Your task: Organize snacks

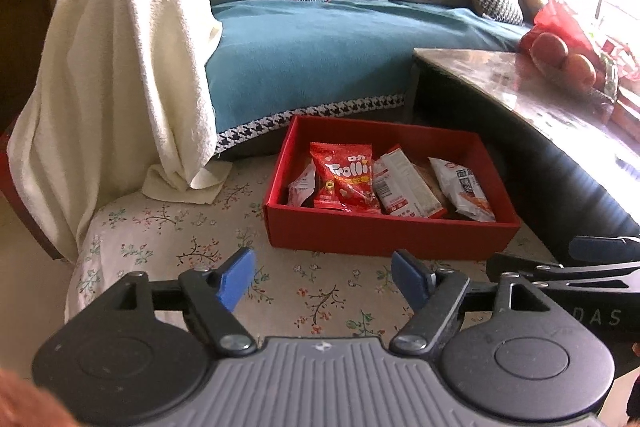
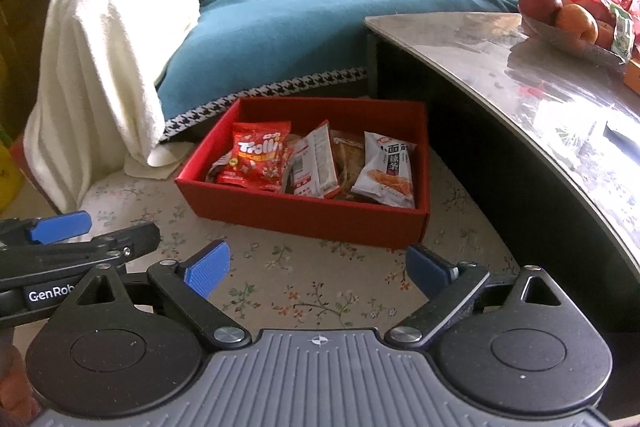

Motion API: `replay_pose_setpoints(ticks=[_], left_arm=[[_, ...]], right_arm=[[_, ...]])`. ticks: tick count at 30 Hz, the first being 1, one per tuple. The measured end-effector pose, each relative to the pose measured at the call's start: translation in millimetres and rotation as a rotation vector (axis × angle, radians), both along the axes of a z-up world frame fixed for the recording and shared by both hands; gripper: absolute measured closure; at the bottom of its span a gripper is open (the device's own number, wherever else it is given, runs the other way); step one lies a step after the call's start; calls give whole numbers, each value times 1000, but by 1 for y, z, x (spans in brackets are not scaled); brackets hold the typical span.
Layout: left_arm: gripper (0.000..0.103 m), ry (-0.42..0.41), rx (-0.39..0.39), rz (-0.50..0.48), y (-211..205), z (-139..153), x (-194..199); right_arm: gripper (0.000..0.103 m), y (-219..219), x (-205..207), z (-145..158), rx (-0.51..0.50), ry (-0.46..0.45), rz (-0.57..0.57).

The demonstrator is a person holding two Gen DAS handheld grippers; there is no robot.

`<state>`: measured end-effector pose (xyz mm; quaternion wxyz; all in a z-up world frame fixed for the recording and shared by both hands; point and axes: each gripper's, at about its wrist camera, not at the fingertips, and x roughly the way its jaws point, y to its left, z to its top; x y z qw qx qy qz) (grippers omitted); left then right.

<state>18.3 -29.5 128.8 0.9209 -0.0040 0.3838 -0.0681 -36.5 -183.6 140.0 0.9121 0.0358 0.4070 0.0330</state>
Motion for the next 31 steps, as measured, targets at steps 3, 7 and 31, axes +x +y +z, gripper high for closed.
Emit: replay_pose_setpoints(ticks=[3,7,31], left_arm=[[31,-1,-8,0,3,0,-7],[30,-6,-10,-4,5,1,-14],[20,-57,22,13,4,1,-38]], right_arm=[[5,1,-5,1,1,-6,1],[5,3,-9,3,6,-12,1],[3,2,-23,4,14,-20,-4]])
